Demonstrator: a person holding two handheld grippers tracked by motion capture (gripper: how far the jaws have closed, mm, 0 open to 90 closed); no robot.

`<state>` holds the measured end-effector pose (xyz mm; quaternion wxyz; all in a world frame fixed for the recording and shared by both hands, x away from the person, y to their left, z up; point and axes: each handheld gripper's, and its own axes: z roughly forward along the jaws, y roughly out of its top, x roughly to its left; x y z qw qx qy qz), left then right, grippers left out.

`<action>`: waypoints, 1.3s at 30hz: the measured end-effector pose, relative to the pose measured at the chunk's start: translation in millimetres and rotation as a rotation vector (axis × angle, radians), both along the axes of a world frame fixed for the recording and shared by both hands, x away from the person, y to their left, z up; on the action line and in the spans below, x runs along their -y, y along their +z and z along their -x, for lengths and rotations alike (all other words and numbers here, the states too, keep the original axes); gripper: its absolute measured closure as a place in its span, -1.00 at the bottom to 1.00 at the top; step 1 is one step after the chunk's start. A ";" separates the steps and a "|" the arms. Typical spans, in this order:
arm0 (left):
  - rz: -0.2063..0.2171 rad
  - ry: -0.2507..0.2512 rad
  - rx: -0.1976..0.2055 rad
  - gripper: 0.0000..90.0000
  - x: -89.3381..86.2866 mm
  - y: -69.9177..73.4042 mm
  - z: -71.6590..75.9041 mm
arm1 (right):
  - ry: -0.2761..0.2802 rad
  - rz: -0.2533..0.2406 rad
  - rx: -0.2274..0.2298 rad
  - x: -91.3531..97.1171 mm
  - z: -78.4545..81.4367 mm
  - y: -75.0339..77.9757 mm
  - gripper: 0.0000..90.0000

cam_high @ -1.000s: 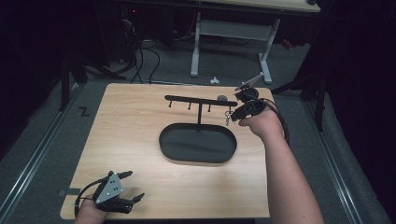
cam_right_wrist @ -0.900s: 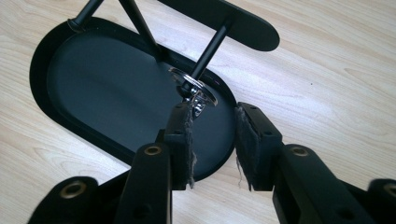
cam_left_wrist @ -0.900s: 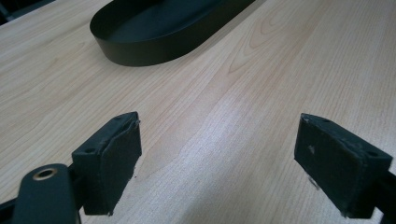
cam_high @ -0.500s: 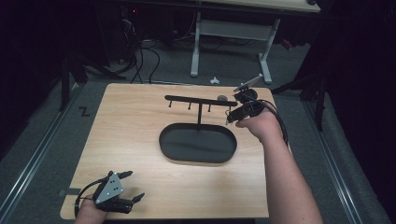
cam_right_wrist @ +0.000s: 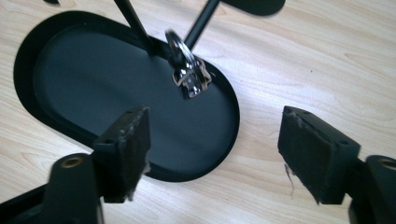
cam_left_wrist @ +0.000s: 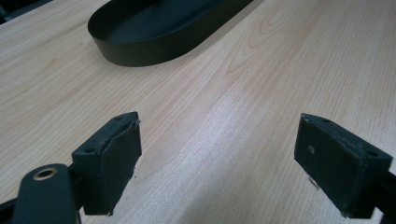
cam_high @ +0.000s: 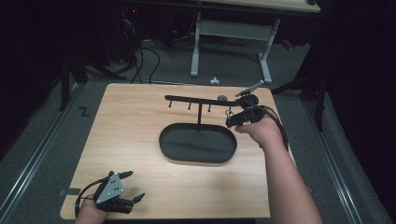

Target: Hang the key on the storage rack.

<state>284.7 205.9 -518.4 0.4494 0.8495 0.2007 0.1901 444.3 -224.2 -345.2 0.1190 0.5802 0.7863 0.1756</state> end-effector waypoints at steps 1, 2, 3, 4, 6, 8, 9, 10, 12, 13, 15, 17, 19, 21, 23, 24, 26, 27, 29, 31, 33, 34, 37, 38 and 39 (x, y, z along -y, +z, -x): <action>-0.002 0.000 -0.001 -0.66 0.1 0.0 0.0 | -0.004 0.000 0.001 0.8 1.2 -1.7 -0.49; -0.003 -0.001 -0.001 -0.66 0.2 0.0 0.0 | -0.009 0.001 0.003 1.8 2.5 -3.4 -0.51; -0.004 -0.001 -0.001 -0.66 0.4 -0.1 -0.1 | -0.016 0.003 0.006 2.8 3.9 -5.2 -0.52; -0.007 -0.002 -0.002 -0.66 0.4 0.1 0.0 | -0.022 0.004 0.009 3.9 5.2 -7.0 -0.55; -0.008 -0.004 -0.003 -0.66 0.6 0.0 -0.1 | -0.024 0.003 0.016 5.8 8.4 -10.9 -0.57; -0.008 -0.002 -0.002 -0.66 0.9 -0.3 -0.4 | -0.019 0.005 0.017 7.2 12.1 -14.7 -0.58; -0.008 -0.002 -0.002 -0.66 1.0 -0.4 -0.5 | -0.017 0.004 0.020 7.9 13.9 -16.9 -0.59; -0.007 -0.002 -0.003 -0.66 1.2 -0.5 -0.5 | -0.017 0.008 0.023 8.8 16.0 -19.2 -0.59; -0.007 -0.004 -0.003 -0.66 1.7 -0.7 -0.5 | -0.016 0.013 0.028 10.5 20.2 -24.5 -0.60; -0.008 -0.004 -0.004 -0.66 2.0 -0.8 -0.3 | -0.017 0.012 0.026 11.3 22.3 -27.2 -0.61; -0.009 -0.005 -0.005 -0.66 2.4 -1.0 -0.4 | -0.014 0.012 0.030 12.9 27.2 -32.9 -0.62; -0.011 -0.005 -0.005 -0.66 2.6 -1.1 -0.5 | -0.010 0.017 0.029 14.3 32.4 -39.0 -0.62; -0.015 -0.005 -0.006 -0.66 2.4 -1.1 -0.7 | -0.007 0.014 0.031 16.2 37.7 -45.1 -0.63; -0.014 -0.003 -0.005 -0.66 2.4 -1.3 -0.9 | -0.010 0.015 0.040 19.1 43.1 -50.7 -0.63; -0.014 -0.001 -0.004 -0.66 2.3 -1.3 -1.0 | -0.016 0.005 0.050 22.9 48.5 -56.1 -0.63; -0.014 -0.001 -0.004 -0.66 2.3 -1.3 -1.0 | -0.027 -0.003 0.058 25.3 52.0 -59.7 -0.63; -0.015 0.000 -0.004 -0.66 2.3 -1.4 -1.1 | -0.034 -0.008 0.070 29.1 57.0 -65.0 -0.63; -0.016 0.000 -0.005 -0.66 2.3 -1.5 -1.1 | -0.040 -0.011 0.073 30.6 60.1 -68.0 -0.63; -0.016 0.000 -0.005 -0.66 2.4 -1.7 -1.1 | -0.039 -0.007 0.082 32.7 62.9 -71.1 -0.63; -0.019 0.001 -0.007 -0.66 2.8 -1.9 -1.2 | -0.045 -0.004 0.105 37.7 71.8 -79.6 -0.63; -0.019 0.001 -0.008 -0.66 3.0 -2.1 -1.4 | -0.041 -0.012 0.119 40.5 77.5 -85.0 -0.63; -0.019 0.001 -0.008 -0.66 3.0 -2.1 -1.4 | -0.041 -0.019 0.125 41.5 80.3 -87.6 -0.63; -0.020 0.002 -0.009 -0.66 3.6 -2.4 -1.7 | -0.041 -0.026 0.146 44.0 88.2 -94.8 -0.63; -0.021 0.002 -0.009 -0.66 3.6 -2.4 -1.7 | -0.045 -0.026 0.159 44.8 91.5 -97.7 -0.63; -0.021 0.002 -0.009 -0.66 3.6 -2.4 -1.7 | -0.044 -0.028 0.164 45.4 93.3 -99.3 -0.63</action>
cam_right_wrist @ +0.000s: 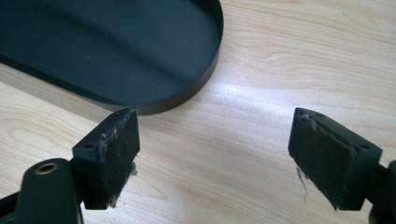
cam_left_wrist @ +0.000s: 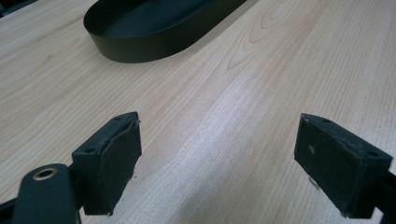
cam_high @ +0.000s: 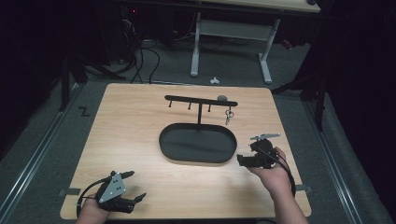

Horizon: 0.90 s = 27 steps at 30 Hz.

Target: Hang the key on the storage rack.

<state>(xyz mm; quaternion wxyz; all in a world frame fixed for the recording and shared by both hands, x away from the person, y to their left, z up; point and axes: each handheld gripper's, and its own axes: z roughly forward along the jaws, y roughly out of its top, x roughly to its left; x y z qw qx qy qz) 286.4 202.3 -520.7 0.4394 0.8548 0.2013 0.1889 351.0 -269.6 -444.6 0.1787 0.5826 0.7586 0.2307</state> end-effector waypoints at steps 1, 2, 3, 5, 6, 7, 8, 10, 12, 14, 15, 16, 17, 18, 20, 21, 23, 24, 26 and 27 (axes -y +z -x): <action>-0.001 -0.001 0.000 -0.66 0.1 0.0 -0.1 | -0.001 -0.009 0.007 0.6 3.3 -2.9 -0.63; -0.001 -0.002 0.001 -0.66 0.1 0.0 -0.2 | -0.001 -0.019 0.008 0.9 5.3 -4.8 -0.63; -0.001 -0.001 0.000 -0.66 0.1 -0.1 -0.3 | -0.004 -0.026 0.014 1.2 8.0 -7.9 -0.63; 0.001 -0.001 0.001 -0.66 0.0 0.0 -0.4 | -0.005 -0.023 0.035 1.0 14.0 -14.6 -0.63; 0.002 -0.001 0.002 -0.66 0.0 0.1 -0.5 | -0.006 -0.025 0.044 0.0 17.3 -18.3 -0.63; 0.002 0.000 0.002 -0.66 0.0 0.2 -0.5 | 0.000 -0.023 0.055 -0.4 20.5 -22.4 -0.63; 0.002 0.000 0.003 -0.66 0.1 0.2 -0.5 | -0.002 -0.026 0.062 -1.4 23.2 -25.6 -0.63; 0.001 -0.002 0.004 -0.66 0.4 0.4 -0.3 | 0.005 -0.022 0.097 -4.0 31.2 -36.0 -0.63; 0.000 -0.004 0.006 -0.66 0.6 0.5 -0.3 | 0.010 -0.031 0.111 -7.4 38.3 -45.5 -0.63; -0.001 -0.004 0.006 -0.66 0.8 0.6 -0.4 | 0.015 -0.050 0.142 -10.0 45.4 -55.3 -0.64; 0.002 -0.003 0.007 -0.66 0.9 0.5 -0.4 | 0.015 -0.062 0.172 -11.0 49.2 -60.8 -0.63; 0.005 -0.002 0.007 -0.66 1.0 0.6 -0.2 | 0.017 -0.075 0.204 -11.1 52.7 -66.6 -0.63; 0.008 -0.002 0.007 -0.66 1.0 0.8 -0.1 | 0.020 -0.089 0.212 -11.1 54.5 -70.6 -0.62; 0.010 -0.001 0.008 -0.66 1.1 1.0 -0.1 | 0.036 -0.102 0.198 -11.3 54.5 -71.1 -0.62; 0.005 -0.002 0.011 -0.66 1.1 1.0 -0.3 | 0.057 -0.091 0.234 -10.9 55.8 -70.8 -0.60; 0.004 0.001 0.010 -0.66 0.9 0.9 -0.6 | 0.058 -0.094 0.236 -11.0 56.5 -71.9 -0.59; 0.005 0.012 0.008 -0.66 0.2 1.1 -1.4 | 0.078 -0.096 0.215 -12.4 57.3 -75.6 -0.59; 0.007 0.014 0.010 -0.66 -0.3 1.2 -1.4 | 0.089 -0.089 0.210 -13.7 57.9 -77.4 -0.59; 0.007 0.013 0.010 -0.66 -0.9 1.4 -0.9 | 0.103 -0.072 0.203 -16.5 58.8 -80.0 -0.59; 0.007 0.013 0.010 -0.66 -0.9 1.4 -0.9 | 0.105 -0.063 0.193 -17.9 58.8 -80.9 -0.59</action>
